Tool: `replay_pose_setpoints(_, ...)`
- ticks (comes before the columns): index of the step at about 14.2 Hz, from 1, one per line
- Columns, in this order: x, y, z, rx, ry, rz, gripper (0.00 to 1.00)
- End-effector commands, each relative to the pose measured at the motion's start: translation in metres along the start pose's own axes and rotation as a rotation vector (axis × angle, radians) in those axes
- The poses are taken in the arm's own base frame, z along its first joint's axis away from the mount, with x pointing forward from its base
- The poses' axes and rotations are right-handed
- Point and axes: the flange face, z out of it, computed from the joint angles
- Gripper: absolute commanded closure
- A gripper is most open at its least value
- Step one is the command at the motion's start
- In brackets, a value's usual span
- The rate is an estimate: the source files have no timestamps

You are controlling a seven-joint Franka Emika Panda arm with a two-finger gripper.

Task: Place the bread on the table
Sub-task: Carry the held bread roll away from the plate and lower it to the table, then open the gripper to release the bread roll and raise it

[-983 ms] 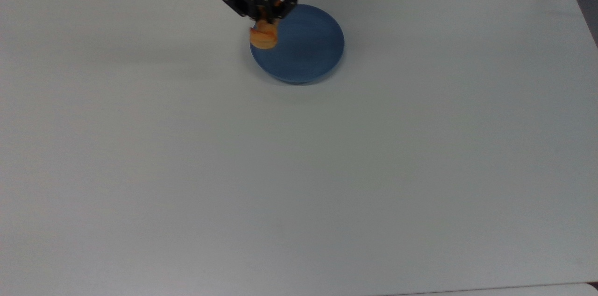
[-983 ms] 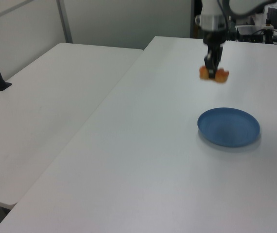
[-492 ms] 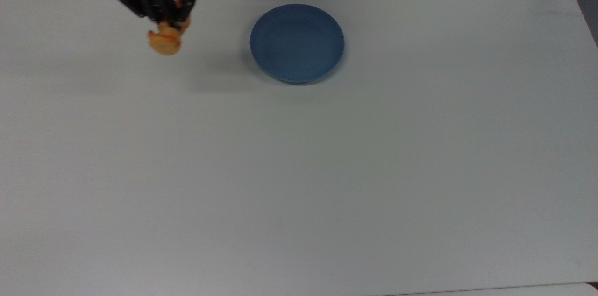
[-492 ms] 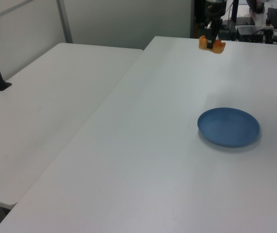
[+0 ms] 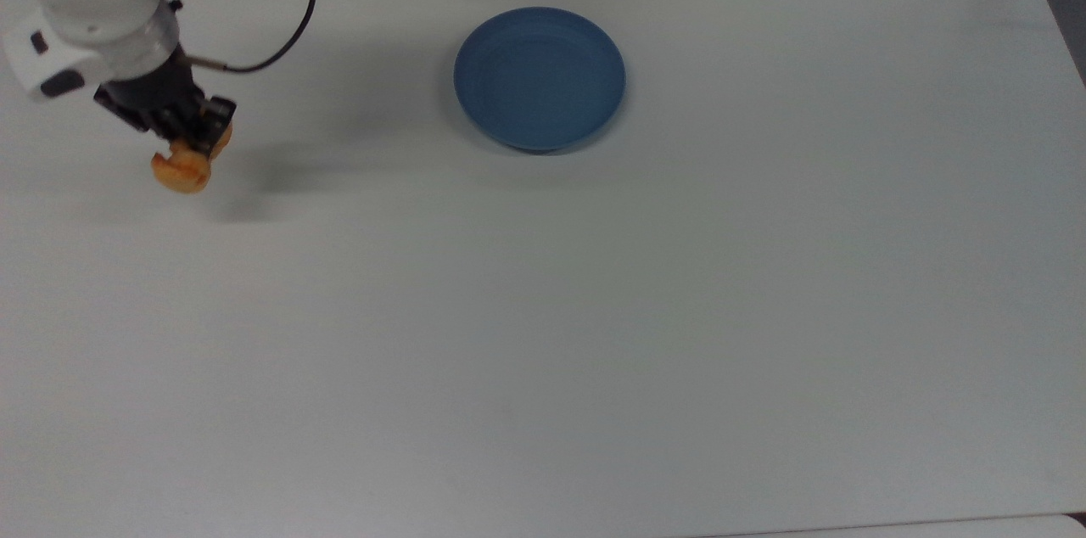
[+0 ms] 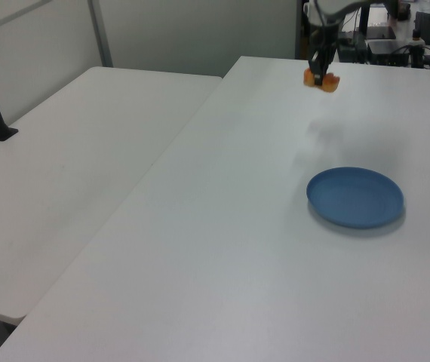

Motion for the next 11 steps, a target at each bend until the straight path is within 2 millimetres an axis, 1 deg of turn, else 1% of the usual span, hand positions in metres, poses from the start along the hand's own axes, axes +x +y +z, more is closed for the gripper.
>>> replay_pose_setpoints(1,0.017,0.03,0.072,-0.021,-0.006,0.019,0.76)
replay_pose_setpoints(2,0.023,0.03,0.087,-0.034,0.023,0.018,0.75)
replay_pose_setpoints(3,0.026,0.03,0.095,-0.043,0.043,0.017,0.74)
replay_pose_setpoints(4,0.03,0.029,0.108,-0.052,0.071,0.015,0.69)
replay_pose_setpoints(5,0.034,0.028,0.108,-0.06,0.109,0.011,0.64)
replay_pose_setpoints(7,0.032,0.023,0.119,-0.071,0.1,-0.012,0.46)
replay_pose_setpoints(8,0.031,0.024,0.12,-0.093,0.093,-0.029,0.33)
replay_pose_setpoints(9,0.031,0.021,0.122,-0.113,0.084,-0.042,0.12)
replay_pose_setpoints(10,0.029,0.021,0.126,-0.124,0.074,-0.052,0.0)
replay_pose_setpoints(11,0.028,0.021,0.126,-0.123,0.072,-0.052,0.0)
